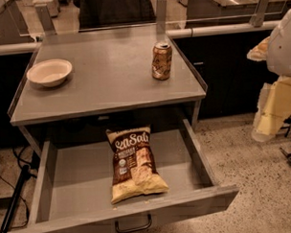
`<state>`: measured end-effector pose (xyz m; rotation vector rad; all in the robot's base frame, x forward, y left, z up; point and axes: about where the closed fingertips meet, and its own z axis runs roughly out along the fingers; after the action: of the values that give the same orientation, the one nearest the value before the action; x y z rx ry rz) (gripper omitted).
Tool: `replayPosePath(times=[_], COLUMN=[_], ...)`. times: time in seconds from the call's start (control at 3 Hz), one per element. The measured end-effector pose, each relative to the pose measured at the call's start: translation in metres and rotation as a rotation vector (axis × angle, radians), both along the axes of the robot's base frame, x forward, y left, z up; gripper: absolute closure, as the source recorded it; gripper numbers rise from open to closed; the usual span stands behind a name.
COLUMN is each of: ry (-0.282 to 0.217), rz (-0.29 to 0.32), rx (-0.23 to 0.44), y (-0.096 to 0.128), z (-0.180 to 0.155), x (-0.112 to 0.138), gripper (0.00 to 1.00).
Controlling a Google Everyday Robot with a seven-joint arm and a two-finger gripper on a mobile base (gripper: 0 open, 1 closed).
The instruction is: Pick brown chip bag from top drawer and place on counter
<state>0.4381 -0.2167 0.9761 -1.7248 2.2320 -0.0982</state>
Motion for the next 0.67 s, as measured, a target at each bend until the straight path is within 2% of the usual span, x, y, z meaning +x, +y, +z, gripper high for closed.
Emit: replayPosePath(times=[0.67], ry=[-0.016], rz=[0.015], rx=[-0.011], y=[0.0031], z=[0.0], x=[0.0], gripper=[0.0])
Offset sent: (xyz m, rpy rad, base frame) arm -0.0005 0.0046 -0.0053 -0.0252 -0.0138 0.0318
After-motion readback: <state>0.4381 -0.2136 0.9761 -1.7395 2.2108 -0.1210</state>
